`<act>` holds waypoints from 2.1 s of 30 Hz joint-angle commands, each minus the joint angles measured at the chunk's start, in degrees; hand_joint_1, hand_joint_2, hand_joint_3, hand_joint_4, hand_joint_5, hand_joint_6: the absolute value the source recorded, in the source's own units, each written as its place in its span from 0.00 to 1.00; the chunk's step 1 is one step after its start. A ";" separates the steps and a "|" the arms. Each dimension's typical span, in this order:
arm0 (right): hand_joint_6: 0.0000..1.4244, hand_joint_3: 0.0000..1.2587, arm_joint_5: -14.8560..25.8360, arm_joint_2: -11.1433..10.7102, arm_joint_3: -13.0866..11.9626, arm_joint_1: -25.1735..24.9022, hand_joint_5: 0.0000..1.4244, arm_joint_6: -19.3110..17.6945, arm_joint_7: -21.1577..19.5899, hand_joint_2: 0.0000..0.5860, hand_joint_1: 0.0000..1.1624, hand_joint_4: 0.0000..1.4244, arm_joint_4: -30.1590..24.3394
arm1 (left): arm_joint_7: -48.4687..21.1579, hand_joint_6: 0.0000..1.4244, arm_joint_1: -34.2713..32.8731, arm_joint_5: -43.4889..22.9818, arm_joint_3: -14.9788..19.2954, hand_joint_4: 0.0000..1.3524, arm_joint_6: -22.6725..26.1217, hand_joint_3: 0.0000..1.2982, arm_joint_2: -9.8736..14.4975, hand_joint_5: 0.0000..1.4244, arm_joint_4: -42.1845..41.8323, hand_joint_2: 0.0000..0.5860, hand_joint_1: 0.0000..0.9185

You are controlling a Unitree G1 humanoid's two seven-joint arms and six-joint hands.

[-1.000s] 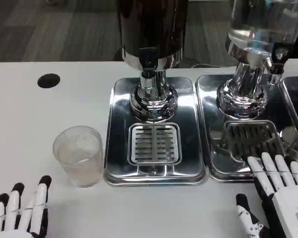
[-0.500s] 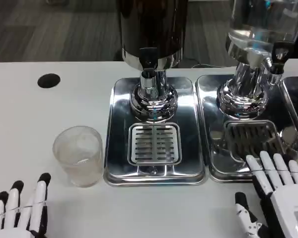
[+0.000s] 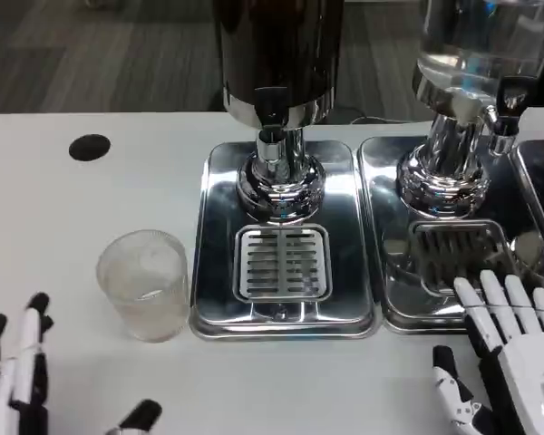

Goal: Grasp the cup under the faucet to collect the drink, then remove the cup.

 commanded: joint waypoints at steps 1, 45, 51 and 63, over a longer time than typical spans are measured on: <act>0.00 0.07 -0.38 -0.17 -0.28 1.14 0.00 0.76 0.64 0.79 0.02 0.00 -1.47 | -3.51 0.00 -3.12 -5.93 3.23 0.00 -2.91 0.00 -0.35 0.00 -0.42 0.09 0.00; 0.00 0.08 2.17 0.35 -0.19 -0.38 0.00 -1.47 -0.07 0.79 0.03 0.00 2.20 | -16.93 0.01 -26.89 -8.58 2.55 0.00 5.77 0.00 -3.13 0.03 13.06 0.05 0.00; 0.00 0.08 2.13 0.34 -0.54 0.41 0.00 -1.01 -0.21 0.79 0.03 0.00 1.12 | -16.67 0.01 -28.62 -6.66 1.28 0.00 6.94 0.01 -3.19 0.03 14.54 0.05 0.00; 0.00 0.10 2.76 0.24 -0.72 0.62 0.00 -2.10 -1.16 0.80 0.03 0.00 2.09 | -16.64 0.08 -30.68 -6.49 -1.20 0.00 7.33 0.04 -3.73 0.10 17.96 0.07 0.05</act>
